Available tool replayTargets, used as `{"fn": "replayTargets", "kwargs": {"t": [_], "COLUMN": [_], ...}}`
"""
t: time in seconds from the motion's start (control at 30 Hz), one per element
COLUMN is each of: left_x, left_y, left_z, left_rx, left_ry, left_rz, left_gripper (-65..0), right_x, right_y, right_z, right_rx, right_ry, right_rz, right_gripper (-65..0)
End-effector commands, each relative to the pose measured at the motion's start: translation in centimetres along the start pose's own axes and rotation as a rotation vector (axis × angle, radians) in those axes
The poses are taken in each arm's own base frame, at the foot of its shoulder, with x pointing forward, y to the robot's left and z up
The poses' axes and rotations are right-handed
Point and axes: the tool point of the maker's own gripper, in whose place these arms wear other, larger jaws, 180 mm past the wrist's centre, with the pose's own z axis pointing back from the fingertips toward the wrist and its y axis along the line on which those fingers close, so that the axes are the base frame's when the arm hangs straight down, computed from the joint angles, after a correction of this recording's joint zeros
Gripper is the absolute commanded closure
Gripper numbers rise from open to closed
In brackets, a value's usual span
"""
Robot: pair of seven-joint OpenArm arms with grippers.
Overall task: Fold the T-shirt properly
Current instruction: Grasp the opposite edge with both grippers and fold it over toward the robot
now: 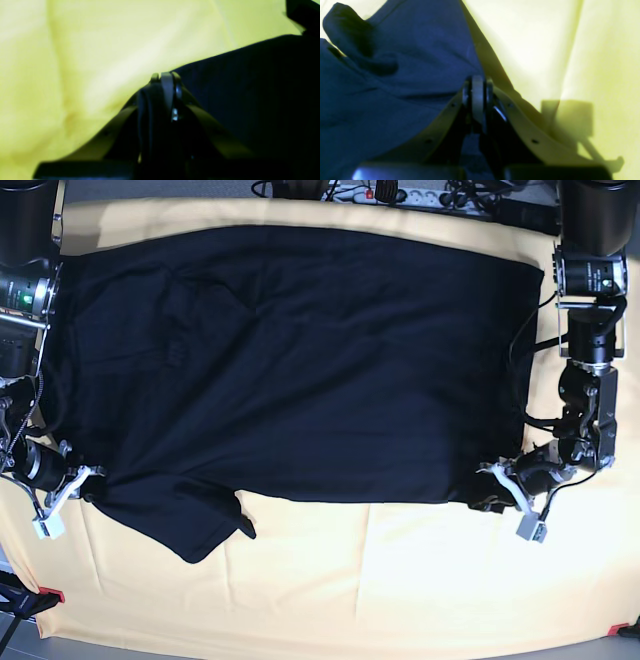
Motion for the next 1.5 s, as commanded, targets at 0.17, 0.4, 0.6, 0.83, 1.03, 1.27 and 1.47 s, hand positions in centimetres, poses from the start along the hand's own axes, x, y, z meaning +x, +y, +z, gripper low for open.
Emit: {"fn": "replayTargets", "kwargs": {"t": [0.17, 0.4, 0.6, 0.83, 1.03, 1.27, 1.47], "left_x": [2.3, 0.3, -0.3, -0.1, -0.8, -0.8, -1.3], "left_y": [-0.3, -1.6, -1.0, -3.7, -4.2, -3.3, -5.5], "left_z": [1.1, 1.5, 3.7, 6.3, 8.5, 10.2, 11.2], "left_rx": [-0.047, -0.129, -0.134, -0.203, -0.198, -0.181, -0.279], "left_ry": [-0.035, 0.022, 0.022, 0.051, 0.099, 0.122, 0.196], "left_rz": [-0.051, 0.012, 0.030, -0.065, -0.154, -0.155, -0.137], "left_gripper": [0.0, 0.0, 0.0, 0.0, 0.0, 0.0, 0.0], "right_x": [3.4, 2.6, 0.2, -0.4, -0.3, -0.9, -3.1], "right_y": [0.5, 1.1, 1.1, 1.8, 1.7, 0.9, 1.2], "right_z": [1.5, 2.6, 4.9, 6.7, 7.9, 8.6, 8.6], "right_rx": [0.040, 0.027, -0.010, 0.023, 0.038, 0.022, 0.045], "right_ry": [-0.067, -0.056, -0.016, 0.014, 0.039, 0.074, 0.135], "right_rz": [-0.013, 0.074, 0.192, 0.216, 0.213, 0.216, 0.189], "right_gripper": [0.0, 0.0, 0.0, 0.0, 0.0, 0.0, 0.0]}}
